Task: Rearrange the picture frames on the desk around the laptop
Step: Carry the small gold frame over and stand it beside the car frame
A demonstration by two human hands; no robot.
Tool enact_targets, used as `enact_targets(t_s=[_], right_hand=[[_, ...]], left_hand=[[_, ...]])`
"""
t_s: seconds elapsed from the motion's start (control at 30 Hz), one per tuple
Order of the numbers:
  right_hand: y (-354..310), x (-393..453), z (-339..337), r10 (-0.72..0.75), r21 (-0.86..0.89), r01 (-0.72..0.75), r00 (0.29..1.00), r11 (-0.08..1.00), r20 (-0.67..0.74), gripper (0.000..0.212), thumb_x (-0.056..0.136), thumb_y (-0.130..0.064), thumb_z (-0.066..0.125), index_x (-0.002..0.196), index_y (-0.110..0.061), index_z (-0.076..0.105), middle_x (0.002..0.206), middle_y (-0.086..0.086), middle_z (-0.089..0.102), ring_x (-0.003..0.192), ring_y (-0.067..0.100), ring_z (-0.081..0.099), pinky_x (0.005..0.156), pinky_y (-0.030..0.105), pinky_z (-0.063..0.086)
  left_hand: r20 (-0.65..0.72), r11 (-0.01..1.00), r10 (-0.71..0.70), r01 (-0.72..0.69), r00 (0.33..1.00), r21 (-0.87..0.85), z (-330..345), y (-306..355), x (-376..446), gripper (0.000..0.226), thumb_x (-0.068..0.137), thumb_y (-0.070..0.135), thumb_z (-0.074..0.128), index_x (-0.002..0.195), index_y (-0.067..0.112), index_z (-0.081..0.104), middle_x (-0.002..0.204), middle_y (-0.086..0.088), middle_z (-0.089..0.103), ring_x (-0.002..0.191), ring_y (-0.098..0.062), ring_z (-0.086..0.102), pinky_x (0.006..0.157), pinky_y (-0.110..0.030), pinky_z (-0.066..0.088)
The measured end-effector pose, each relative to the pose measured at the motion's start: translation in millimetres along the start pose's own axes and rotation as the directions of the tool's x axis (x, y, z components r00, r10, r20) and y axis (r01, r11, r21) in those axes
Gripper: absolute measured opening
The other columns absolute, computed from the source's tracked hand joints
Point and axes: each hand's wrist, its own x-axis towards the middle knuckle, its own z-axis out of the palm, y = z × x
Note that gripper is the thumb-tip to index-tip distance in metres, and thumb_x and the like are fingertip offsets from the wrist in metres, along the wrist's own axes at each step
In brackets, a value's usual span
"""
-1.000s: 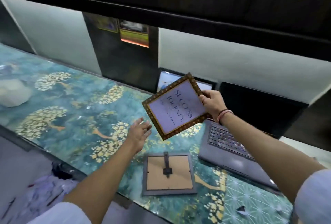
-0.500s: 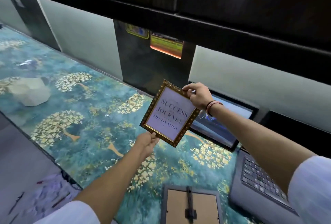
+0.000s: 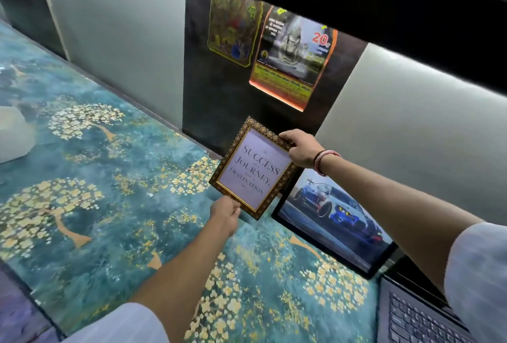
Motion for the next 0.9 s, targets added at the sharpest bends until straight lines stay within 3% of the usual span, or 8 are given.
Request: enact_targets(t_s=[0.13,0.3,0.4,0.53,0.6,0.7,0.9], right_hand=[[-3.0,16.5,8.4,0.089,-0.025,-0.088,0.995,0.996,0.037,0.06,0.086,0.008,0.044,0.141,-0.014,0.055,0.146,0.007,0.053,0.137,0.026,0.046,0.111,0.035,0.038],[-2.6,29.3,16.7,0.142,-0.055,-0.14,0.989,0.989,0.032,0.064,0.085,0.009,0.041,0.144,-0.013,0.051,0.15,0.008,0.05,0.141,0.025,0.042,0.114,0.035,0.033],[1.0,35.2,18.9,0.157,-0.057,-0.154,0.986,0.986,0.047,0.06,0.088,0.006,0.044,0.144,-0.015,0.051,0.148,0.008,0.052,0.139,0.027,0.045,0.112,0.037,0.037],[5.5,35.7,22.5,0.129,-0.077,-0.124,0.99,0.989,0.06,0.049,0.091,-0.003,0.052,0.138,-0.018,0.056,0.14,0.005,0.058,0.132,0.026,0.051,0.103,0.033,0.041],[7.7,33.2,26.4,0.115,-0.143,-0.102,0.99,0.984,0.086,0.057,0.093,-0.002,0.051,0.148,-0.016,0.046,0.157,0.004,0.041,0.145,0.025,0.037,0.114,0.033,0.031],[11.4,29.8,32.6,0.1,-0.23,-0.074,0.99,0.97,0.104,0.065,0.095,-0.001,0.051,0.155,-0.015,0.031,0.166,0.004,0.018,0.153,0.023,0.018,0.121,0.034,0.017],[16.1,29.8,34.8,0.102,-0.223,-0.08,0.991,0.972,0.086,0.066,0.096,-0.006,0.053,0.157,-0.016,0.027,0.167,0.004,0.015,0.154,0.022,0.015,0.121,0.035,0.016]], left_hand=[[0.026,0.999,-0.029,0.028,0.999,0.023,4.2,-1.1,16.8,0.025,0.087,-0.022,0.041,0.083,0.0,0.051,0.117,-0.015,0.051,0.107,-0.027,0.045,0.107,-0.034,0.038],[0.108,0.999,-0.04,0.042,0.993,-0.015,11.8,-3.6,20.5,0.03,0.082,-0.027,0.041,0.089,-0.001,0.053,0.098,-0.011,0.057,0.086,-0.023,0.053,0.078,-0.028,0.046],[0.143,0.998,-0.041,0.047,0.989,-0.041,16.6,0.0,24.4,0.03,0.08,-0.027,0.041,0.086,0.001,0.053,0.1,-0.01,0.059,0.087,-0.024,0.05,0.069,-0.027,0.044],[0.22,0.997,-0.021,0.035,0.975,-0.062,24.5,0.9,28.9,0.042,0.077,-0.027,0.039,0.104,-0.001,0.059,0.115,-0.011,0.062,0.096,-0.027,0.051,0.074,-0.028,0.042],[0.247,0.996,0.003,0.018,0.969,-0.083,28.6,0.4,27.9,0.04,0.079,-0.029,0.038,0.095,0.001,0.059,0.115,-0.012,0.062,0.101,-0.028,0.053,0.082,-0.03,0.044],[0.25,0.995,0.032,-0.006,0.968,-0.102,29.7,-2.4,23.5,0.038,0.079,-0.031,0.034,0.078,0.004,0.049,0.112,-0.013,0.06,0.102,-0.028,0.052,0.083,-0.031,0.044],[0.276,0.996,0.033,-0.009,0.961,-0.09,24.1,-8.2,29.5,0.038,0.078,-0.03,0.036,0.081,0.006,0.049,0.111,-0.015,0.06,0.099,-0.027,0.052,0.075,-0.029,0.046]])
